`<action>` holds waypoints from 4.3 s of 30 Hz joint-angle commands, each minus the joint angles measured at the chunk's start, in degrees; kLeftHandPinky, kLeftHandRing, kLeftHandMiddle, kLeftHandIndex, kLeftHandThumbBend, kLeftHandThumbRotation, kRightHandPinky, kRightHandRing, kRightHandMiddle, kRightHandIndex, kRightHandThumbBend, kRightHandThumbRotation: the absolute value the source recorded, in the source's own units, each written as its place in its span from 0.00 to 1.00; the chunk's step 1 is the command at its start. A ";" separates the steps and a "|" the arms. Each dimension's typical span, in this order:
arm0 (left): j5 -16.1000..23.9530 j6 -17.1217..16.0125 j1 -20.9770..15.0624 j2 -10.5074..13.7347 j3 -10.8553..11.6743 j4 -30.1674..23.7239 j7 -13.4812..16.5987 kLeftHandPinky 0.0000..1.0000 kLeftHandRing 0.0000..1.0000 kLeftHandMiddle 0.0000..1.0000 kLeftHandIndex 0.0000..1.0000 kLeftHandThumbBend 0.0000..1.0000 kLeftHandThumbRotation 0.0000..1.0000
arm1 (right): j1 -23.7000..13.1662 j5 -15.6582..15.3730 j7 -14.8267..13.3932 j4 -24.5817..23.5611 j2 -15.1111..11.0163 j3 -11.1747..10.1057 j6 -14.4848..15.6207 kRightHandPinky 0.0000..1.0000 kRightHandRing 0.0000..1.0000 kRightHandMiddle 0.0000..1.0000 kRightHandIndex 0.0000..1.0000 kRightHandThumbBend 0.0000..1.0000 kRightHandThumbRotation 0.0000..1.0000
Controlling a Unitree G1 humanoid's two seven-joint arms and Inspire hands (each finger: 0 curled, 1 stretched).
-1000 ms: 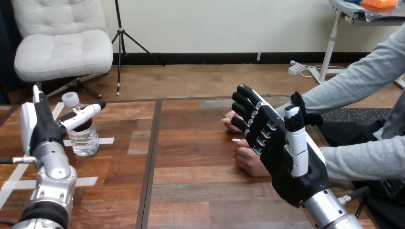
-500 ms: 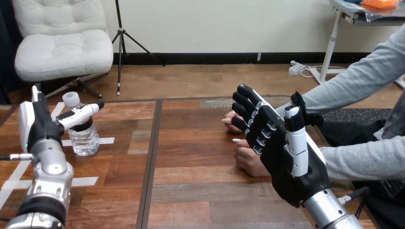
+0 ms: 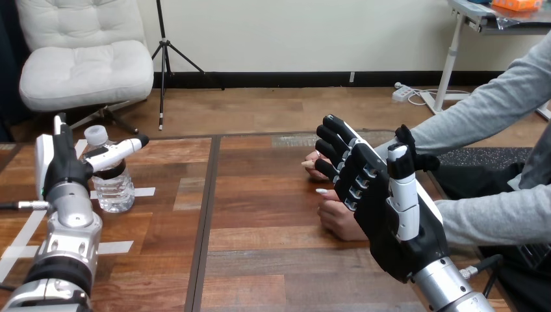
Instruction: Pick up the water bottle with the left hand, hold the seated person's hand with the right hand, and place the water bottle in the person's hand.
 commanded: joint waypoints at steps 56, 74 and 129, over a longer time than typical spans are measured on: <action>2.16 11.63 -9.45 5.18 -5.45 0.80 -11.43 0.93 0.97 0.99 0.96 0.88 0.31 | -1.70 0.83 -0.35 -3.82 0.60 0.10 -0.55 1.00 0.99 0.97 0.94 0.87 1.00; 3.73 19.32 -11.41 3.50 -7.07 0.14 -3.48 0.67 0.78 0.81 0.78 0.88 0.11 | -1.47 1.20 -0.27 -4.01 0.76 0.08 -0.77 1.00 0.99 0.97 0.95 0.87 1.00; 7.51 17.33 -10.80 3.88 -9.82 -0.19 3.61 0.34 0.40 0.48 0.50 0.77 0.00 | -1.35 1.42 -0.21 -4.11 1.08 -0.25 -1.78 1.00 0.98 0.97 0.95 0.89 1.00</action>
